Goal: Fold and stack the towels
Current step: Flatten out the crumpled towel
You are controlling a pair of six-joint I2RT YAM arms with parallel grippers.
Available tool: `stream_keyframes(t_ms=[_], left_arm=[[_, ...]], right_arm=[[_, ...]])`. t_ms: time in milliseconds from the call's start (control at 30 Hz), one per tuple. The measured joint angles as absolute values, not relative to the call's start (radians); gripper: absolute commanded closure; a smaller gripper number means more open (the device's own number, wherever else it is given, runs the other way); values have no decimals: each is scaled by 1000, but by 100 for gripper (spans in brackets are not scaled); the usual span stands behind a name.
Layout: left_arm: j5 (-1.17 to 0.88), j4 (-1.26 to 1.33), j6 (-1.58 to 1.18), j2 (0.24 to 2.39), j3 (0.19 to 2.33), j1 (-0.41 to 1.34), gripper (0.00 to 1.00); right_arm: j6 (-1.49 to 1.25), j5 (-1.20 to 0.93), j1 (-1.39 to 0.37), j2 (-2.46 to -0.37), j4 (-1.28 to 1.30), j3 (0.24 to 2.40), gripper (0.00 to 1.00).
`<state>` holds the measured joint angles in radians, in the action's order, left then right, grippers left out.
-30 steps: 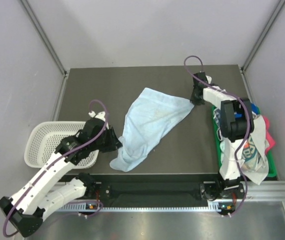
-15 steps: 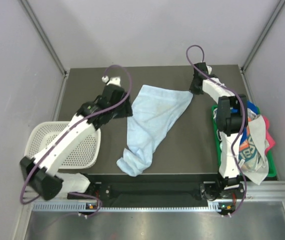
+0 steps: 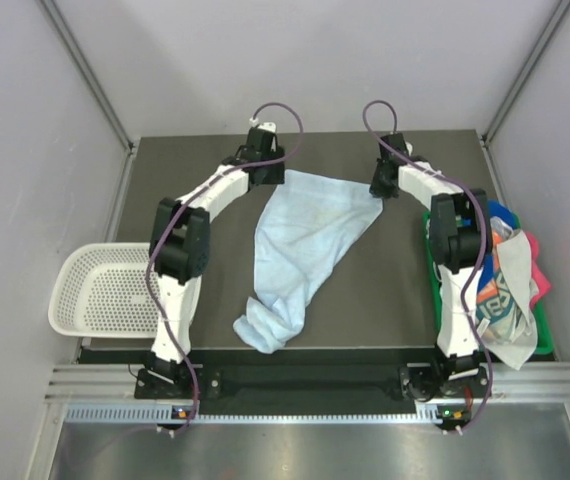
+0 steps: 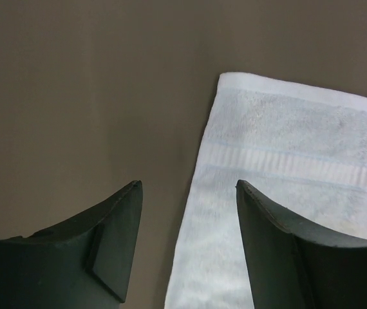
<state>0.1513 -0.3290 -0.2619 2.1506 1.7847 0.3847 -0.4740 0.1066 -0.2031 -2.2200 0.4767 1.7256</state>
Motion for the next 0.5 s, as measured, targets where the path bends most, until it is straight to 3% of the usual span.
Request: stream_keyframes(t_ms=[200,500], left_arm=[[73,-288,-195,2388,1968,375,36],[32,-221,-165,2456,2023,354,35]], right_arm=[[-472,89,-206,-2202,424,1680,100],[-472,57,-221,-2190,403,1655,100]])
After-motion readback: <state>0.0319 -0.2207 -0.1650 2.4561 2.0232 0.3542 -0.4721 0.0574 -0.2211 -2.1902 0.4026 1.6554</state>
